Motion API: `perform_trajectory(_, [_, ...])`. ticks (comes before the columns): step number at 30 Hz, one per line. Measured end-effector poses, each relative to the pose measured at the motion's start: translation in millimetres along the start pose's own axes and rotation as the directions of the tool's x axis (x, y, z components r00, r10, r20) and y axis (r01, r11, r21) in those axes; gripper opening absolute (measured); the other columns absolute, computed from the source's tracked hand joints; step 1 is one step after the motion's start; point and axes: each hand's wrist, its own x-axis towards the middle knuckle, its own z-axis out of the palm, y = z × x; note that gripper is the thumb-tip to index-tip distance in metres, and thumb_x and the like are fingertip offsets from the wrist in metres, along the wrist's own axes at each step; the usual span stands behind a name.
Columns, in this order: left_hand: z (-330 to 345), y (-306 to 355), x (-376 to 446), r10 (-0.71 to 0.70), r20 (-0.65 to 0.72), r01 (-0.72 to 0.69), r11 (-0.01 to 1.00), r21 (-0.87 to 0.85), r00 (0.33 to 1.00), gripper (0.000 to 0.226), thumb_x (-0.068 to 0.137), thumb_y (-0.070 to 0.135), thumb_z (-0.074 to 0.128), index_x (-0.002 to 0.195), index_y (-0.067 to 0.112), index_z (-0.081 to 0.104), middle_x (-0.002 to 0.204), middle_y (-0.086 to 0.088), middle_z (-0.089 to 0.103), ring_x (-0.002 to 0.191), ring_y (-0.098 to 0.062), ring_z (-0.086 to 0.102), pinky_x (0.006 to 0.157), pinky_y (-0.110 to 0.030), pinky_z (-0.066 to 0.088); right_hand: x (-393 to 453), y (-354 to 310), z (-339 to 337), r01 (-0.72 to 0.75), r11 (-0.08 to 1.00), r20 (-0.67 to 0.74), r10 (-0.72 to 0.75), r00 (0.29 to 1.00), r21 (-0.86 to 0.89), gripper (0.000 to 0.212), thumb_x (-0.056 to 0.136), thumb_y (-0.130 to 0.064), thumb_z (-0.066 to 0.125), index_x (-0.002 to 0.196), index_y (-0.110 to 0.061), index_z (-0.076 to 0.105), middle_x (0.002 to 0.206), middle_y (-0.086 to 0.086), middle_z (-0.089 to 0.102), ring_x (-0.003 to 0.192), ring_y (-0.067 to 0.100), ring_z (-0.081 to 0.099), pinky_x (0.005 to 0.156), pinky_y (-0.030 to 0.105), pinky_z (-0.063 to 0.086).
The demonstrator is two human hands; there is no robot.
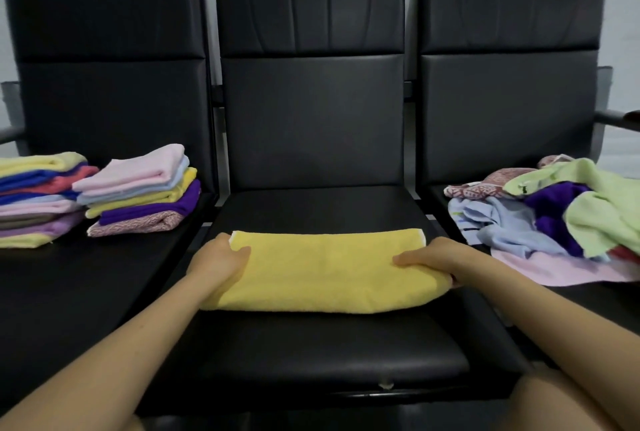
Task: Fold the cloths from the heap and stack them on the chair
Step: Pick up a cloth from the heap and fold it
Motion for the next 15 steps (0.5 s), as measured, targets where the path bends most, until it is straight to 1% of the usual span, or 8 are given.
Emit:
perform_trajectory(2, [0, 4, -6, 0.000, 0.046, 0.002, 0.999, -0.034, 0.999, 0.057, 0.095, 0.040, 0.052, 0.142, 0.011, 0.039, 0.136, -0.012, 0.051, 0.122, -0.029, 0.051, 0.086, -0.033, 0.040, -5, 0, 0, 0.008, 0.995, 0.033, -0.011, 0.999, 0.102, 0.068, 0.078, -0.039, 0.078, 0.131, -0.007, 0.049, 0.109, 0.006, 0.056, 0.085, 0.020, 0.055, 0.065, 0.030, 0.045])
perform_trajectory(4, [0, 6, -12, -0.004, 0.060, 0.010, 0.994, -0.107, 0.998, 0.057, 0.097, 0.037, 0.051, 0.145, 0.011, 0.035, 0.140, -0.012, 0.047, 0.126, -0.029, 0.048, 0.089, -0.032, 0.038, -7, -1, 0, 0.036, 0.984, 0.001, -0.037, 0.999, 0.176, 0.061, 0.082, -0.035, 0.075, 0.131, -0.007, 0.052, 0.114, 0.008, 0.055, 0.092, 0.022, 0.053, 0.077, 0.032, 0.043])
perform_trajectory(5, [-1, 6, -15, -0.008, 0.066, 0.018, 0.988, -0.156, 0.998, 0.055, 0.098, 0.034, 0.050, 0.146, 0.012, 0.035, 0.141, -0.012, 0.047, 0.126, -0.029, 0.047, 0.089, -0.032, 0.037, -9, -1, -1, 0.039, 0.975, -0.017, -0.036, 0.999, 0.219, 0.055, 0.084, -0.032, 0.073, 0.128, -0.007, 0.053, 0.111, 0.008, 0.054, 0.092, 0.023, 0.052, 0.078, 0.033, 0.042])
perform_trajectory(6, [-1, 5, -18, -0.009, 0.077, 0.024, 0.979, -0.205, 0.997, 0.052, 0.099, 0.032, 0.048, 0.146, 0.012, 0.035, 0.141, -0.011, 0.046, 0.127, -0.028, 0.046, 0.089, -0.032, 0.037, -10, -2, -2, 0.038, 0.966, -0.029, -0.032, 0.999, 0.255, 0.048, 0.085, -0.029, 0.072, 0.124, -0.007, 0.054, 0.106, 0.007, 0.054, 0.089, 0.023, 0.052, 0.075, 0.033, 0.043])
perform_trajectory(8, [-2, 0, -21, -0.004, 0.104, 0.032, 0.961, -0.274, 0.995, 0.049, 0.101, 0.028, 0.043, 0.147, 0.015, 0.036, 0.142, -0.010, 0.045, 0.127, -0.027, 0.045, 0.094, -0.033, 0.037, -14, -5, -3, 0.031, 0.945, -0.040, -0.019, 0.999, 0.327, 0.037, 0.087, -0.025, 0.069, 0.116, -0.008, 0.052, 0.093, 0.006, 0.054, 0.078, 0.021, 0.052, 0.061, 0.031, 0.042])
perform_trajectory(9, [-2, -1, -21, -0.002, 0.111, 0.035, 0.955, -0.294, 0.994, 0.047, 0.101, 0.027, 0.042, 0.147, 0.016, 0.037, 0.141, -0.010, 0.047, 0.125, -0.027, 0.046, 0.094, -0.034, 0.038, -15, -7, -3, 0.033, 0.922, -0.050, -0.015, 0.999, 0.386, 0.038, 0.087, -0.024, 0.069, 0.116, -0.007, 0.052, 0.090, 0.006, 0.054, 0.076, 0.022, 0.054, 0.059, 0.031, 0.043])
perform_trajectory(12, [-4, -3, -23, -0.013, 0.110, 0.052, 0.932, -0.358, 0.994, 0.039, 0.102, 0.023, 0.036, 0.138, 0.014, 0.047, 0.133, -0.010, 0.053, 0.118, -0.025, 0.049, 0.086, -0.031, 0.037, -18, -19, 2, 0.051, 0.837, -0.050, -0.028, 0.998, 0.546, 0.049, 0.086, -0.025, 0.068, 0.127, -0.006, 0.050, 0.099, 0.011, 0.060, 0.086, 0.028, 0.061, 0.074, 0.036, 0.052])
perform_trajectory(15, [-7, -6, -24, -0.066, 0.086, 0.099, 0.882, -0.461, 0.994, 0.034, 0.101, 0.021, 0.036, 0.126, 0.013, 0.058, 0.127, -0.009, 0.058, 0.114, -0.024, 0.052, 0.087, -0.031, 0.039, -24, -41, 15, 0.081, 0.720, -0.032, -0.082, 0.996, 0.689, 0.050, 0.087, -0.022, 0.066, 0.129, -0.004, 0.047, 0.103, 0.015, 0.061, 0.091, 0.030, 0.062, 0.080, 0.039, 0.054])
